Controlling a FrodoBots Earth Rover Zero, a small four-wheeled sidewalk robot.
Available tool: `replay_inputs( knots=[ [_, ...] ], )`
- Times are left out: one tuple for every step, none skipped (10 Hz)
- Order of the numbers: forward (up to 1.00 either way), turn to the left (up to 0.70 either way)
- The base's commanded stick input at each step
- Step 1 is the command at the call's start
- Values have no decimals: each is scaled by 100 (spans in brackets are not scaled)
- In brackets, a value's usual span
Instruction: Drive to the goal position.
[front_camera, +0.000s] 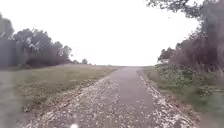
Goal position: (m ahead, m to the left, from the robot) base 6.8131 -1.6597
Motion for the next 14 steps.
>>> replay_inputs(
  knots=[
    [70,0],
    [70,0],
    [70,0],
    [70,0],
    [70,-9],
    [70,-20],
    [70,-35],
    [70,-35],
    [70,-35],
    [70,-35],
    [70,-35],
    [70,-35],
    [70,-35],
    [70,-21]
  ],
)
